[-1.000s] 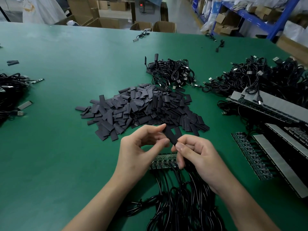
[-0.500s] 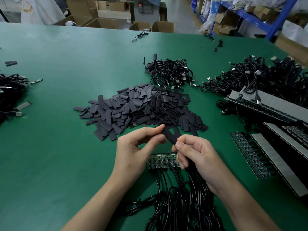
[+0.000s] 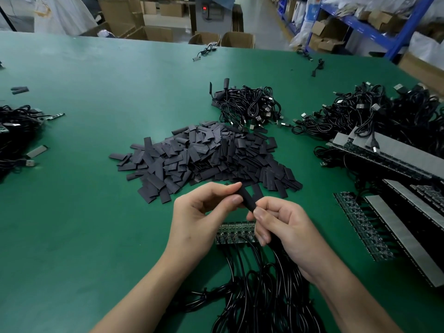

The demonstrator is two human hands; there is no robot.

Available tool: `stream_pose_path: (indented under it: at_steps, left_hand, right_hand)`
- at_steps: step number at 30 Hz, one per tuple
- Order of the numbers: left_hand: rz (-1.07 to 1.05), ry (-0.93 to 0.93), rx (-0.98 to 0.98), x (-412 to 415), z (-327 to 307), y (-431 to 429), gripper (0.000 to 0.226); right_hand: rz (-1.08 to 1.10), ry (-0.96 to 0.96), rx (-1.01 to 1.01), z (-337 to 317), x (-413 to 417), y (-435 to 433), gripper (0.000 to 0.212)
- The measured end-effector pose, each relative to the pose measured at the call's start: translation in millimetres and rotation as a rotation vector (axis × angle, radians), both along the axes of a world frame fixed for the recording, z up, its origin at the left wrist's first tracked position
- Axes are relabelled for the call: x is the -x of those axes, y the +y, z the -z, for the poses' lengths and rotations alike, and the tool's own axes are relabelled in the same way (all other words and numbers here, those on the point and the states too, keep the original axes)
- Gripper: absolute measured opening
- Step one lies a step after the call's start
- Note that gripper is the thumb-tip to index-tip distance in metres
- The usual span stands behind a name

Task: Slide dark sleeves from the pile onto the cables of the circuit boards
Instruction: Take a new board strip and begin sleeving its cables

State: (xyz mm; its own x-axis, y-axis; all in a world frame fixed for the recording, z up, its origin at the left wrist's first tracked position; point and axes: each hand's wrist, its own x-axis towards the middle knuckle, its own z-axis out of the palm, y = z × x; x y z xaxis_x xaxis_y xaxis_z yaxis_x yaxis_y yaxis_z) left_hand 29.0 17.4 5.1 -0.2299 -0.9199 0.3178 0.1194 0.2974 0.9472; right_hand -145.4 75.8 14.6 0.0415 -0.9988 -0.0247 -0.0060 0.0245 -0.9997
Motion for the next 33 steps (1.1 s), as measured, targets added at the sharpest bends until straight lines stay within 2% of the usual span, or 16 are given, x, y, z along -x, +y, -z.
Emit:
stream_pose_path:
  at_steps: [4,9,18,23,33]
  left_hand:
    - [0.063,0.072,-0.098,1.0,-2.1,-0.9,0.018]
    - [0.093,0.1,-0.109,2.6,-1.9,0.3,0.016]
    - [0.004,-0.09,0.071,1.2,1.3,-0.7,0.029]
    - [-0.016,-0.009,0.029,2.3,0.0,1.5,0.025]
    - [0.058,0.025,-0.044,1.7,-2.3,-0.8,0.02]
  right_hand:
    - [-0.009,0.01,0.006,1.0,-1.0,-0.2,0.021]
    - [-0.005,0.027,0.01,1.6,-1.3,-0.7,0.022]
    - [0.003,0.03,-0.001,2.4,-1.4,-0.5,0.021]
    - [0.003,0.026,0.023,0.9,-3.7,-2.1,0.021]
    - [-0.018,0.044,0.041,5.1,-0.3,-2.0,0.023]
